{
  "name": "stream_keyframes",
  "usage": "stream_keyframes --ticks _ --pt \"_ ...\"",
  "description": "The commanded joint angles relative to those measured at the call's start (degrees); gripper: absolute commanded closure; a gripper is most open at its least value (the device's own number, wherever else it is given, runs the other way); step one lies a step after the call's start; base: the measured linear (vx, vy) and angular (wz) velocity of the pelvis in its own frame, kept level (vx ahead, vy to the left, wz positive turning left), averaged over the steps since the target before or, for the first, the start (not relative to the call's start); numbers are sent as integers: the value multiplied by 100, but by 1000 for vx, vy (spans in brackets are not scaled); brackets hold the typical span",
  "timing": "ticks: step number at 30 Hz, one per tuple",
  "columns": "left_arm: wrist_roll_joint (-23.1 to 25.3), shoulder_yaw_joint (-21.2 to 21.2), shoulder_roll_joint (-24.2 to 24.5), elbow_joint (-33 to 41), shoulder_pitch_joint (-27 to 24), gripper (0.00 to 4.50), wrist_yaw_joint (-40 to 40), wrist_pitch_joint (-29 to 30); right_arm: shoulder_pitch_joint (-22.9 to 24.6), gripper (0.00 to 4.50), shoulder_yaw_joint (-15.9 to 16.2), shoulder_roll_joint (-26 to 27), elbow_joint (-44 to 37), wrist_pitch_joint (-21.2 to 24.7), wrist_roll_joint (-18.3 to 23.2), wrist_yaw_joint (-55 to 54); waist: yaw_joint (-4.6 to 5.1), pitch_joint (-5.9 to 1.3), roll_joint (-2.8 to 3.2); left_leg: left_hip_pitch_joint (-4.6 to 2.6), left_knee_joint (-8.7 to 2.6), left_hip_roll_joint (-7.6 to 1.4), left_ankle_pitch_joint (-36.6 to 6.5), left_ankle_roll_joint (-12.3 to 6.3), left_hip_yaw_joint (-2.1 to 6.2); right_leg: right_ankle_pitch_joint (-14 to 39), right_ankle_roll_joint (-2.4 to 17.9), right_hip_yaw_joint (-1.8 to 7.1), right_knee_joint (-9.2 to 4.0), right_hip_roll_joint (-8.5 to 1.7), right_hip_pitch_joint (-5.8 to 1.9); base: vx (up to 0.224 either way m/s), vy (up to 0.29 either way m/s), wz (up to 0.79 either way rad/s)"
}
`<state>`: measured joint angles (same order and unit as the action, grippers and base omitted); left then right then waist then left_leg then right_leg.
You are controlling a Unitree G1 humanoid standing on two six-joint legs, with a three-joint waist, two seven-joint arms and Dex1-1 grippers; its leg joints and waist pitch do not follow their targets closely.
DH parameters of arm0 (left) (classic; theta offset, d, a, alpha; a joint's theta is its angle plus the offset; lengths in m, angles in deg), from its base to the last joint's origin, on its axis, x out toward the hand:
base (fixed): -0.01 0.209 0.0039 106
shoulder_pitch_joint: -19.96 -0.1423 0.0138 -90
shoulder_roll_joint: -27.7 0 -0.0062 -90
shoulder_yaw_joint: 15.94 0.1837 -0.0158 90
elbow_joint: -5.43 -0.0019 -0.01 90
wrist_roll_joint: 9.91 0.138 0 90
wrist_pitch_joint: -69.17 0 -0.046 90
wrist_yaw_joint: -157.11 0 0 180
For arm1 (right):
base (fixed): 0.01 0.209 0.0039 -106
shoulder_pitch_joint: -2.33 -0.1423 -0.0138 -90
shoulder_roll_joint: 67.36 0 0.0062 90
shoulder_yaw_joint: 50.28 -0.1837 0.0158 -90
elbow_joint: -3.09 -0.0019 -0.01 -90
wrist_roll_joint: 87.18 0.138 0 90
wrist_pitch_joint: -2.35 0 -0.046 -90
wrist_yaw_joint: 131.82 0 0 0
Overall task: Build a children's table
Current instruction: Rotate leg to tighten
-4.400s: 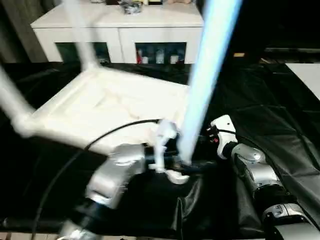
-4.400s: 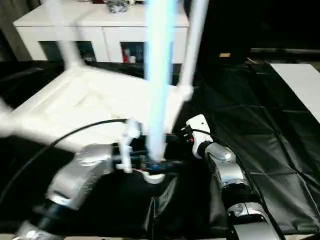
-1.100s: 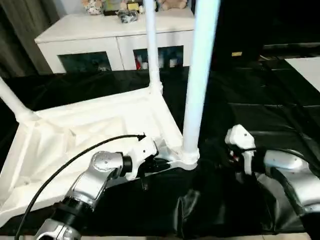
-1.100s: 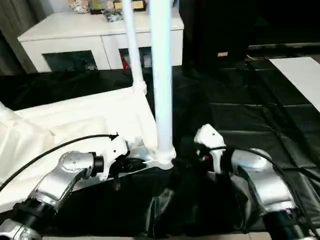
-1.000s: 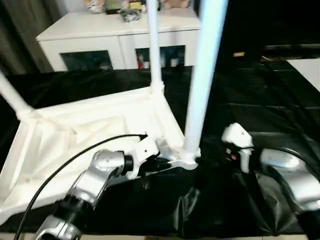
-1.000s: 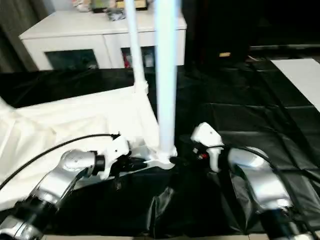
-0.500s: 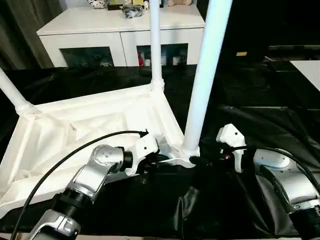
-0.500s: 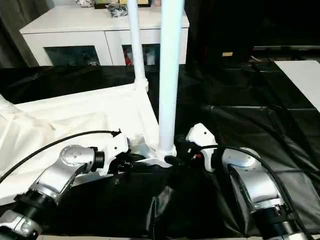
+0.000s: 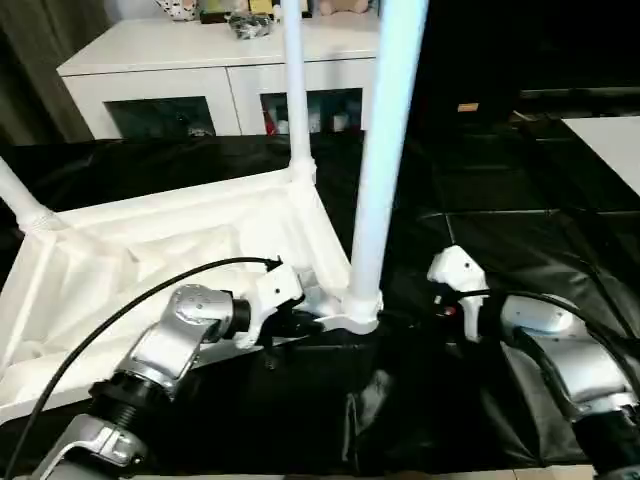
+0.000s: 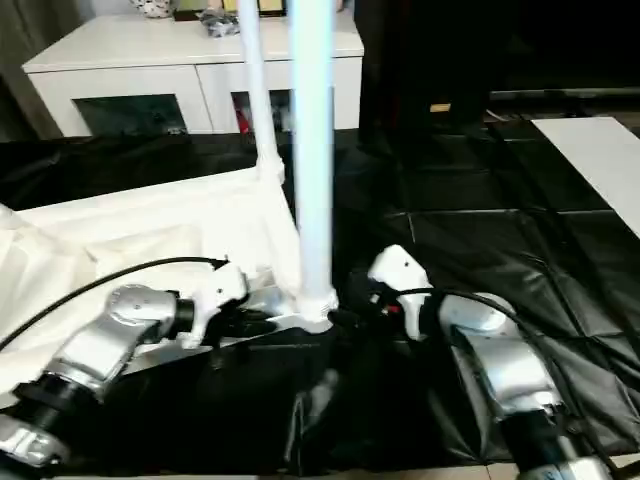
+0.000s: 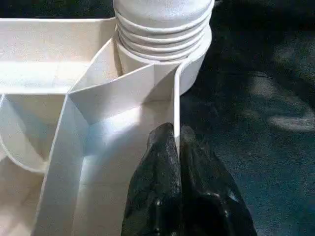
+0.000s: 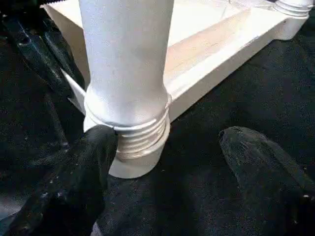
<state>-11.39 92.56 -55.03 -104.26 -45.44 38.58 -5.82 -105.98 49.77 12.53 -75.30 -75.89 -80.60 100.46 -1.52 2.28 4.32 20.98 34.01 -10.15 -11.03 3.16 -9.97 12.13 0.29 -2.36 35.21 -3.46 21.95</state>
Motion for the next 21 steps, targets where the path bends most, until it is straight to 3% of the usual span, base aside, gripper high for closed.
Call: stream_keyframes --ticks 1,4,10,11,12,15,21 --pt "118 158 15 -166 -191 444 -16 170 -183 70 148 193 89 -20 60 -24 -30 -275 -107 21 -425 -265 -1146 -371 126 1255 1223 230 -492 -442 -220 0 0 0" --pt "119 175 -32 -138 -190 444 -75 98 -237 70 257 291 197 -75 72 100 -24 -278 -120 5 -411 -265 -1116 -426 111 1077 1345 229 -483 -445 -221 0 0 0" --pt "109 163 -119 -77 -165 444 -159 105 -314 70 354 371 262 -94 99 372 -57 -266 -146 -23 -425 -291 -1244 -394 106 1402 1288 246 -507 -458 -194 0 0 0" --pt "107 157 -129 -80 -156 444 -163 105 -327 70 363 375 271 -102 95 406 -70 -269 -140 -33 -425 -298 -1209 -389 104 1350 1298 254 -504 -462 -188 0 0 0" --pt "104 152 -136 -82 -151 444 -165 108 -336 70 367 379 279 -108 92 429 -100 -291 -132 -49 -410 -305 -1031 -418 97 950 1362 257 -466 -445 -193 0 0 0" --pt "114 156 -151 -116 -122 444 -181 89 -365 70 401 389 305 -112 90 536 -113 -298 -146 -12 -395 -285 -851 -515 93 535 1450 242 -423 -450 -226 0 0 0" --pt "120 155 -149 -83 -155 444 -161 115 -413 70 370 440 454 -148 31 416 -118 -274 -149 -20 -414 -281 -1084 -415 97 1140 1333 243 -477 -459 -215 0 0 0"
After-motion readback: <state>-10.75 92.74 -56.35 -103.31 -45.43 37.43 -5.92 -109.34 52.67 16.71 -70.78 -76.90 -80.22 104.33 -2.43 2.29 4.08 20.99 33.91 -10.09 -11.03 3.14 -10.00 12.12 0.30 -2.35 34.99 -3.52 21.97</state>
